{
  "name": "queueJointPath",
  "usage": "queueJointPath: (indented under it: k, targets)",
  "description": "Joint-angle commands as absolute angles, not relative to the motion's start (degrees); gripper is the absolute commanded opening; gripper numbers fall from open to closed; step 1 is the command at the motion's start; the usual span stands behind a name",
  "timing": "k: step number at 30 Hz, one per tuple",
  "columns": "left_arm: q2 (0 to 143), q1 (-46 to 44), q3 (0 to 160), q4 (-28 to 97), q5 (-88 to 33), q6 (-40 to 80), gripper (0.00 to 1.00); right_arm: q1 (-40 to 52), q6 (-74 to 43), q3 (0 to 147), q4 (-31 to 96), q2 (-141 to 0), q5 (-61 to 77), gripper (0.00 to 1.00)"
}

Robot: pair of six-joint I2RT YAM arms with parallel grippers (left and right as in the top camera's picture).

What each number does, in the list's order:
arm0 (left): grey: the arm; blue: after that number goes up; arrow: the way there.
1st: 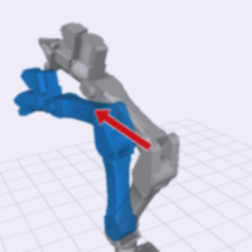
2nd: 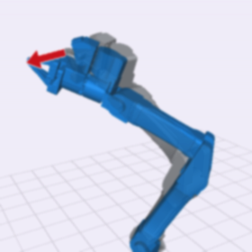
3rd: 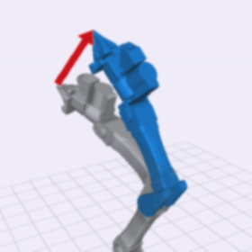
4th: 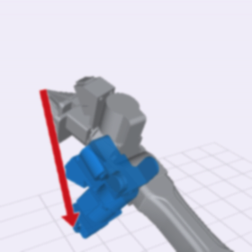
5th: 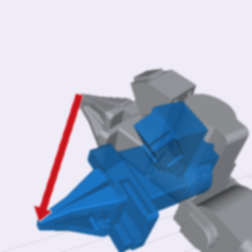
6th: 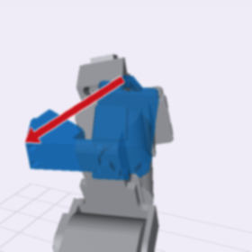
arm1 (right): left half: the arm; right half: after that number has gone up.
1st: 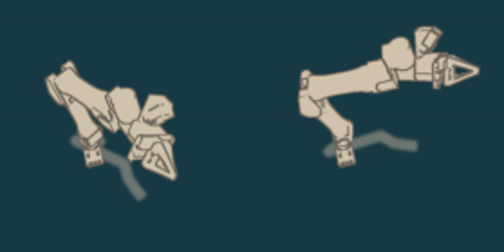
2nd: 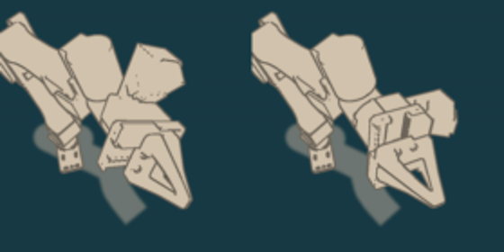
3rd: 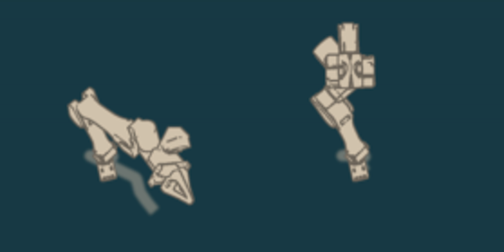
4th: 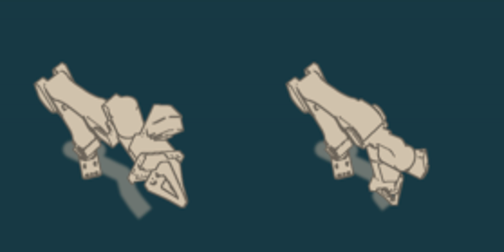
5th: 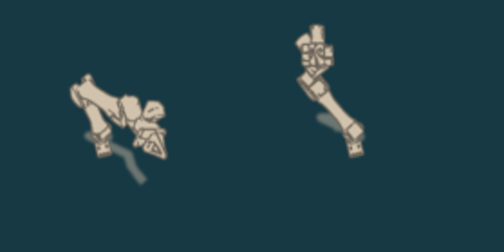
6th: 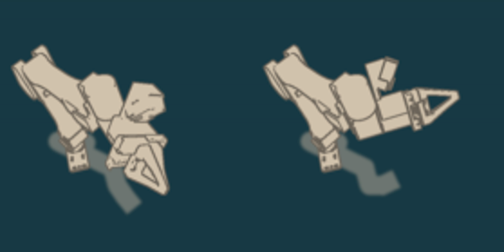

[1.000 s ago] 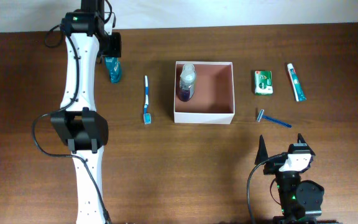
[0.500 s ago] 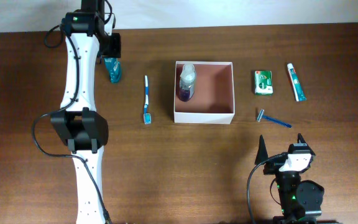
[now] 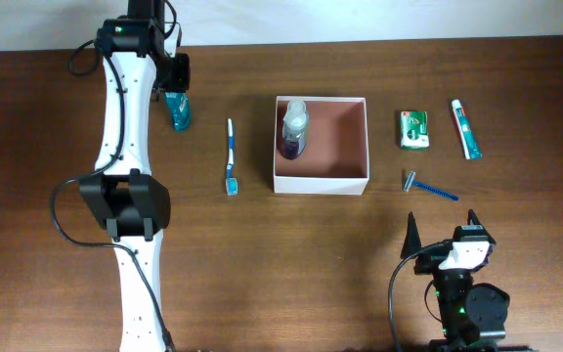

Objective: Pack container
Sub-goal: 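Move the left gripper to the Listerine bottle and grasp it, then lift the Listerine bottle and carry it into the pink box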

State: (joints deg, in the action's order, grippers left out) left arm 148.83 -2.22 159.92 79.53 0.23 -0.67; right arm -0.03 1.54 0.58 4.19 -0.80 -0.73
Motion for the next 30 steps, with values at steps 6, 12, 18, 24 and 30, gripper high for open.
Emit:
queueJointPath:
  k: [6, 12, 18, 24, 30]
  targets:
    - [147.24, -2.2, 162.06, 79.81, 1.28, -0.86, 0.14, -0.4, 1.5, 0.32, 4.58, -0.19, -0.62, 0.99]
    - [143.81, -2.2, 165.47, 80.49, 1.26, -0.69, 0.13, -0.38, 1.5, 0.32, 4.58, -0.21, -0.62, 0.98]
    - [139.68, -2.5, 165.6, 80.47, 1.23, -0.69, 0.09, -0.38, 1.5, 0.32, 4.58, -0.19, -0.62, 0.99]
    - [137.53, -2.74, 165.6, 80.79, 0.05, -0.67, 0.08, -0.38, 1.5, 0.32, 4.58, -0.21, -0.62, 0.99]
    - [136.05, -3.86, 165.6, 81.06, -1.8, -0.67, 0.08, -0.38, 1.5, 0.32, 4.58, -0.21, -0.62, 0.99]
